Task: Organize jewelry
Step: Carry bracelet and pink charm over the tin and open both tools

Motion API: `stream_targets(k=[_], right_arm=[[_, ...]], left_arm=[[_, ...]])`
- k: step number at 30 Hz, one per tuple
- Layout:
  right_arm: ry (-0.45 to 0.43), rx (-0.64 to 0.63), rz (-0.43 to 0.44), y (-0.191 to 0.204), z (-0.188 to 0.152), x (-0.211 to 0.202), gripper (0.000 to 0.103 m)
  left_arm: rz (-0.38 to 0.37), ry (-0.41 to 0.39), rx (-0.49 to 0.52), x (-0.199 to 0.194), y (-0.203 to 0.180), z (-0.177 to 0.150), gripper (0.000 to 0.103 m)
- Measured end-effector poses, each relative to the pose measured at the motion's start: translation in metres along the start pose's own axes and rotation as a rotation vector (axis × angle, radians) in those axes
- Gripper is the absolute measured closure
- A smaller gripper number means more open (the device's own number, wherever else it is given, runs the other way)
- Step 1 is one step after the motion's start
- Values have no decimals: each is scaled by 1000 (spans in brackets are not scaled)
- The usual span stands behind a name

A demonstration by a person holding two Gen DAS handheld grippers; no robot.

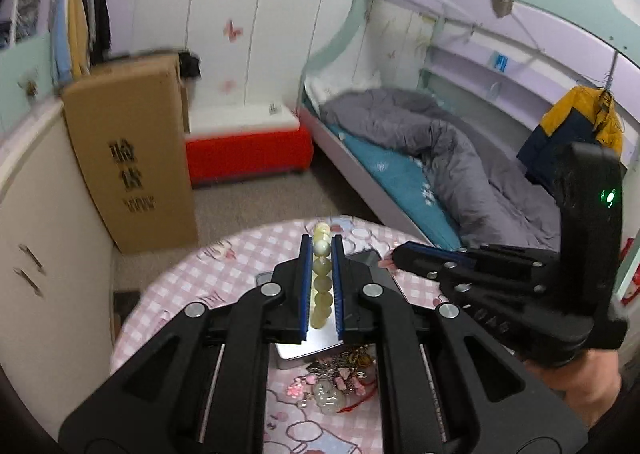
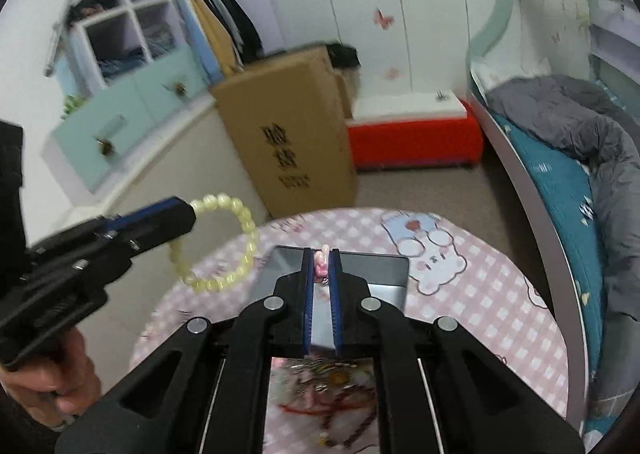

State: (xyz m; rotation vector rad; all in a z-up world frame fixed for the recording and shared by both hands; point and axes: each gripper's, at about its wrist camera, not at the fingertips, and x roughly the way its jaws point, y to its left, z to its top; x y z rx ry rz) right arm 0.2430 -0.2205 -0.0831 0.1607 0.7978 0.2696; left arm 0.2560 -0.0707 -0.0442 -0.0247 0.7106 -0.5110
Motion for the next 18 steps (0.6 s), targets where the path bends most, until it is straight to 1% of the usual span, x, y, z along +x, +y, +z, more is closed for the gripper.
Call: stream_targets(k=[1,2,3,4,5,6,7,8,9,11,14,15,18], right_arm=[[19,8,-8,-3,-1,7,94],[36,25,-25,-8,-2,13,89],[34,37,-33,-10,-1,13,74],[20,55,-39,-14,-2,12,63],[6,66,-45,-16,-3,9,27],[-23,78,-62,-18,-4,5,9],[-36,81,-75,-21,-5,2,7],[-42,97,-68,-26,-7,-1,7],[-42,113,-66,-28,-7,-3,7],[-67,124,-99,-31,-11,-14,7],[-107,138,-92,-30,-17,-32,7],[-117,138,-95,-27,-17,-36,7],[-159,124,-90,-20,-24,-55,7]], left_arm=[[-16,14,-22,8,3,2,94],[-26,17,-41,13,5,3,93],[-41,30,-64,20,9,4,93],[-36,42,-70,23,11,3,90],[7,59,-72,26,13,3,74],[53,60,-78,26,16,2,60],[92,37,-92,22,19,2,28],[113,-10,-96,13,23,1,8],[135,-61,-88,3,24,-2,7],[180,-81,-60,-7,24,-5,7],[278,-135,-20,-29,21,-19,7],[299,-145,-12,-35,21,-24,7],[321,-165,-13,-51,20,-39,7]])
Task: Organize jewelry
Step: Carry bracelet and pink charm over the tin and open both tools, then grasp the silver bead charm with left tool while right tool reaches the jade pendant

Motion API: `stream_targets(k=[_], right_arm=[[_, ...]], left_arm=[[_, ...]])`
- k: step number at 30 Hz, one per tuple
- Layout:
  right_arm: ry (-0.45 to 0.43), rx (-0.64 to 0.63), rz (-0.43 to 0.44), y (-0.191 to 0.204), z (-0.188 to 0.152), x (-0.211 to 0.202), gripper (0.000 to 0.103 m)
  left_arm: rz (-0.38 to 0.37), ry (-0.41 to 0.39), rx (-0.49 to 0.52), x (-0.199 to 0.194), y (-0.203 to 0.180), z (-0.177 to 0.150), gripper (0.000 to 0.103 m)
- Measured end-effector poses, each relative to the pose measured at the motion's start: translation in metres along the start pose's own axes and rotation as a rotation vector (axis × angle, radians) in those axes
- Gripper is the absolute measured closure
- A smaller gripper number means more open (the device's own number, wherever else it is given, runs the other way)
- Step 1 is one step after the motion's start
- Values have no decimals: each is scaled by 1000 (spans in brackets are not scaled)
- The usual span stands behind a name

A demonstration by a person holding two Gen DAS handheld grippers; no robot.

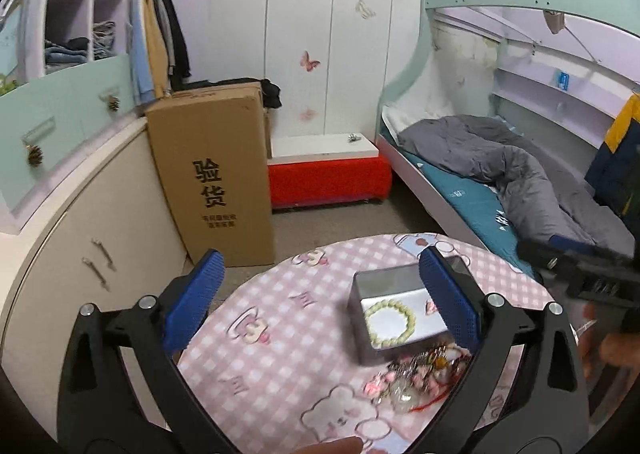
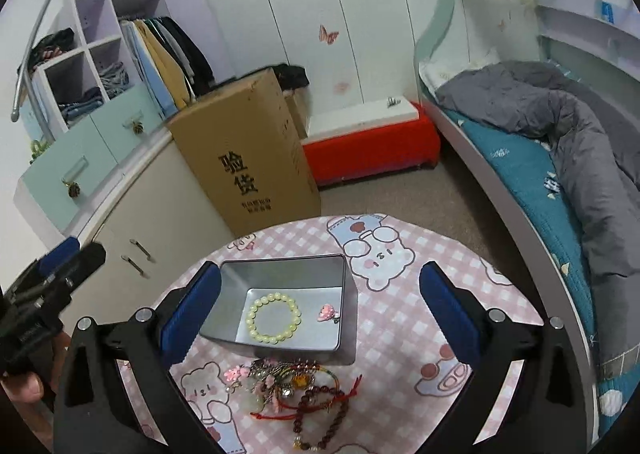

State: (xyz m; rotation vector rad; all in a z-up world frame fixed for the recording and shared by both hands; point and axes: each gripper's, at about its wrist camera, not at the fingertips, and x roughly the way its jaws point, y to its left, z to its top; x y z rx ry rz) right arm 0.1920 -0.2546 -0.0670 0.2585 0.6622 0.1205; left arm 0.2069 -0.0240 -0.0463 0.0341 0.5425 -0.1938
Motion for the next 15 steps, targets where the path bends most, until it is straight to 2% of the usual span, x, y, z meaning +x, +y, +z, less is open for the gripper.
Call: stream_targets(k=[4,8,11,15], right_arm=[[-55,-12,13,9,-5,-29,7],[-119,-44,21,21,-11,-61,7],[-173,-55,28,26,-27,-84,7],[-142,-33,0,21,-62,-84,7]], left_arm=[[-32,-5,-22,-22,7,-15,7],[9,-23,-8,-41,10,-31,7],[29,-22,-9,-47,11,-47,7],[41,41,18,-38,6,-79,7]])
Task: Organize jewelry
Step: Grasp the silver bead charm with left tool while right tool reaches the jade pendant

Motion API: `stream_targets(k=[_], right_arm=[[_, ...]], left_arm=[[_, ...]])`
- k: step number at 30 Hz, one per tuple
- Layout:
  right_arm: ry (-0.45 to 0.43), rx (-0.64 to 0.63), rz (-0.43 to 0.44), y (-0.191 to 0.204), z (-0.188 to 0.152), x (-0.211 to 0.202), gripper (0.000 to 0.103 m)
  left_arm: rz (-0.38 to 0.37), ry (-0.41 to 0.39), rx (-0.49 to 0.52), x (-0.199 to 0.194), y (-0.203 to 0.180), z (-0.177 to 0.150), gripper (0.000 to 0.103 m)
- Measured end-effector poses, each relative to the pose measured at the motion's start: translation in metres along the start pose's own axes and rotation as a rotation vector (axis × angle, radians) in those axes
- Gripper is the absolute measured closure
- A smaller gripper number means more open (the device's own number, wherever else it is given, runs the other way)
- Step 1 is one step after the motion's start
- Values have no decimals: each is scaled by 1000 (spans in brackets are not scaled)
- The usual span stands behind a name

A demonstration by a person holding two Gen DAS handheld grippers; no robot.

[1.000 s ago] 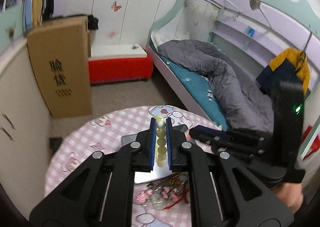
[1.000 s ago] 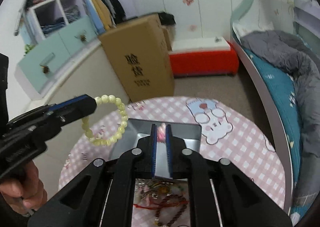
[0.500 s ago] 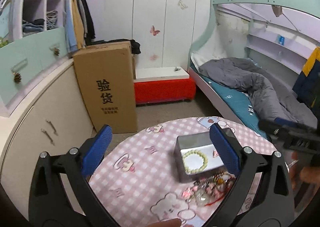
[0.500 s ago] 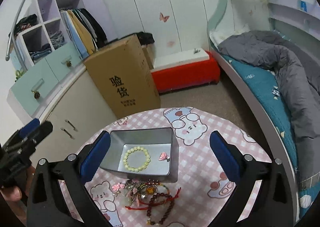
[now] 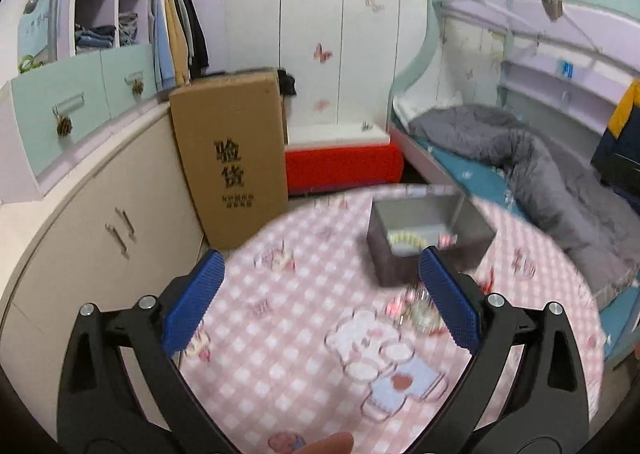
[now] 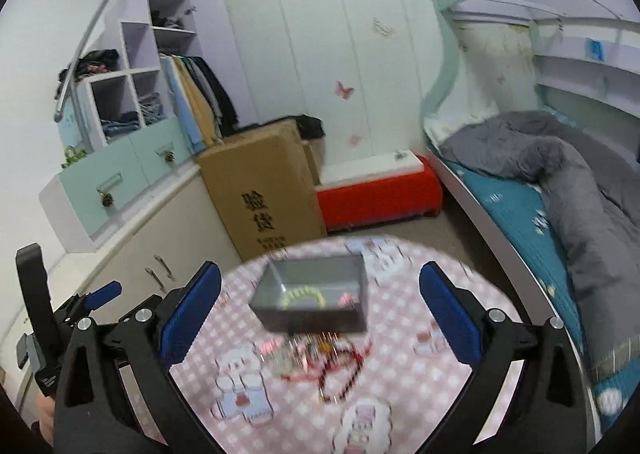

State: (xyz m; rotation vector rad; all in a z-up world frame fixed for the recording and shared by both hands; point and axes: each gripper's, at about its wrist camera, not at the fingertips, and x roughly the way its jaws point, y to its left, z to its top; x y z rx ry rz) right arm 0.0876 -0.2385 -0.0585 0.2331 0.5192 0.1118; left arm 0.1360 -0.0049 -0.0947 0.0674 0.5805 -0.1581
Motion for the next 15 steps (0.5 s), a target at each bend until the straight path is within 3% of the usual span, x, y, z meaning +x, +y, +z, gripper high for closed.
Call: stream_targets(k=[7,15], right_arm=[[124,44,14,-15,-56,12,7],[181,38,3,-10,-76,14,7]], left_arm=[[-17,106,78,37,-19,-37,7],[-22,231,179,92,-40,-52,7]])
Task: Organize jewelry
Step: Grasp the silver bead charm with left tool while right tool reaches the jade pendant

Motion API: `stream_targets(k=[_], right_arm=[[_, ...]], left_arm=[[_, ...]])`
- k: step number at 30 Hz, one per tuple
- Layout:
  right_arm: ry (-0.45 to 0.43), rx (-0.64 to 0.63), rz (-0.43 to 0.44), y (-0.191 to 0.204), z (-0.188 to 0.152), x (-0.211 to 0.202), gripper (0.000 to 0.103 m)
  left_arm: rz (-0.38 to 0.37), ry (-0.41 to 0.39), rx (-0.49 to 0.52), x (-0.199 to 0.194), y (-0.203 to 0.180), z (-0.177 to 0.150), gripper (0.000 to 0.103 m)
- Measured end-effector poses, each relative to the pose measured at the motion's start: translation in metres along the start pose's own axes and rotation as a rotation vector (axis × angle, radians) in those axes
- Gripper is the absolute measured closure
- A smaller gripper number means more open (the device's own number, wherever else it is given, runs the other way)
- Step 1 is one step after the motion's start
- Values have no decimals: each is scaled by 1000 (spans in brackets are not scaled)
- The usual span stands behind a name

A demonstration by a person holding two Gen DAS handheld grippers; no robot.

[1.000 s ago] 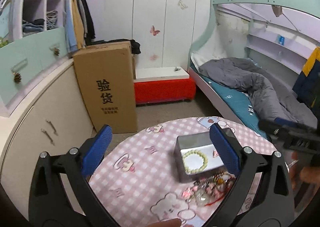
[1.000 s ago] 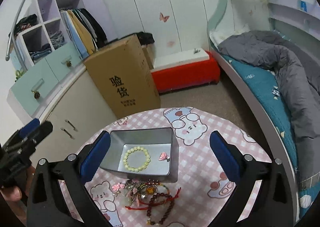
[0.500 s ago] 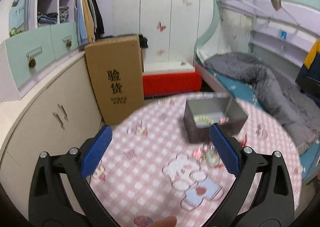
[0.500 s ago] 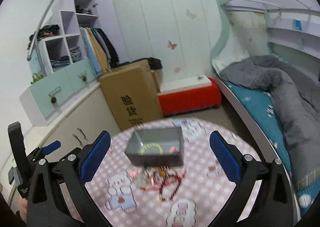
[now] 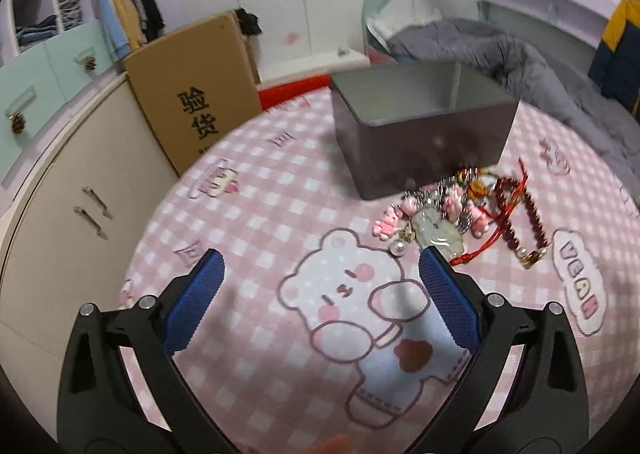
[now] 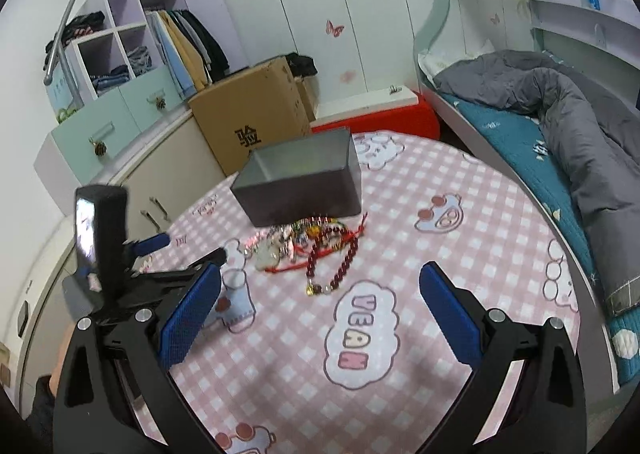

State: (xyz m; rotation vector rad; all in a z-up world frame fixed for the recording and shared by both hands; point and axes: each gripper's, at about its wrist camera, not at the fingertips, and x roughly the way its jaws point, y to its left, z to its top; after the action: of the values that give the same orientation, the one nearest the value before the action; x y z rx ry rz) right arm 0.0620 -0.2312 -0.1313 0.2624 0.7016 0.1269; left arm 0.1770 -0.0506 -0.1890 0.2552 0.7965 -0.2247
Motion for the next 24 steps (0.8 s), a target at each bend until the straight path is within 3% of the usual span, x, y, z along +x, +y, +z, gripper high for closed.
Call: stream_targets(k=[7,9,12,14,17,24], right_arm=[[29,2,-2,-3,-9,6,7],[38,5,-1,-3,-10,8,7],[58,3,-3,-3,-12,12,7],[70,-3,0,-2,-13,15,7],[84,-13,0,1,-14,20,7],[117,-37,11,10,-12,34,7]], left_arm=[[-9,60,41,26,-13,7,8],[-34,63,21,28,-11,10,16],[-116,73,-25,32,-7,11,44],[-144,62,-33,30,-7,10,77],[-181,55,-45,27,-6,6,93],[-222,40,-127,13,12,-12,92]])
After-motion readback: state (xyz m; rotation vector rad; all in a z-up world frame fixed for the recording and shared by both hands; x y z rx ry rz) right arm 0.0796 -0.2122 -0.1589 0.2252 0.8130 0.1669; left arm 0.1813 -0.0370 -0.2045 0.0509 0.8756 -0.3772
